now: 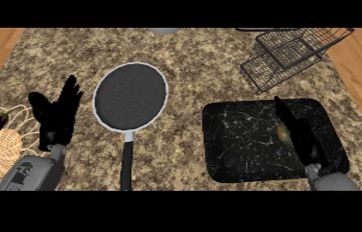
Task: Pick the squash from the tray and place it in the tiered basket
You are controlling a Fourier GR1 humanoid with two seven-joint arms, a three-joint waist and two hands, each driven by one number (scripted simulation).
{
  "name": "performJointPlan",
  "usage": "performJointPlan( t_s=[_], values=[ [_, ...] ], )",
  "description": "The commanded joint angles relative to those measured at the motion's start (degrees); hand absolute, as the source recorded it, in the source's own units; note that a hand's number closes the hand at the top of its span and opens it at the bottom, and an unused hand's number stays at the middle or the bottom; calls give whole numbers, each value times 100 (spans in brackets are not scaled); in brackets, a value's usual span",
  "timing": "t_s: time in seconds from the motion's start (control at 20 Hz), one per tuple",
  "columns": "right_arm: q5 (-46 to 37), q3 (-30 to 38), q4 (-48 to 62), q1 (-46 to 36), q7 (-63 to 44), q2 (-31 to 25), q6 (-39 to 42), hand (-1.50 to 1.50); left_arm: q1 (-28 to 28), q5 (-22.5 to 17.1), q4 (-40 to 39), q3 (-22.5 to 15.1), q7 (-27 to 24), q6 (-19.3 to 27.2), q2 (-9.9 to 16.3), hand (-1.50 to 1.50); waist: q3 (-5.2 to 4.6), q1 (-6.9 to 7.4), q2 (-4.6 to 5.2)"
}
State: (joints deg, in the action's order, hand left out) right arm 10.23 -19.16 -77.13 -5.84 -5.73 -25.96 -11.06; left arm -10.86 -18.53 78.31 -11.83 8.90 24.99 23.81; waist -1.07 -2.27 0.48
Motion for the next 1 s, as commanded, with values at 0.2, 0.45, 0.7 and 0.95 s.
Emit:
performJointPlan(
  t_s=[0.2,0.45,0.7,0.95],
  values=[
    [2192,589,-780,-1107,1020,445,2470,150,-434,377,428,-327,-604,-182,-92,0,211,386,-59],
    [3600,838,-111,-988,689,438,3897,-150,-539,447,664,-546,-773,-279,-245,0,207,539,123],
    [4809,975,50,-1005,629,-188,6046,-150,-388,583,710,-752,-924,-187,-423,0,178,495,86],
    [5167,1640,585,-1371,795,-1535,7995,-150,-440,693,740,-821,-882,-66,-502,0,168,412,65]
  ],
)
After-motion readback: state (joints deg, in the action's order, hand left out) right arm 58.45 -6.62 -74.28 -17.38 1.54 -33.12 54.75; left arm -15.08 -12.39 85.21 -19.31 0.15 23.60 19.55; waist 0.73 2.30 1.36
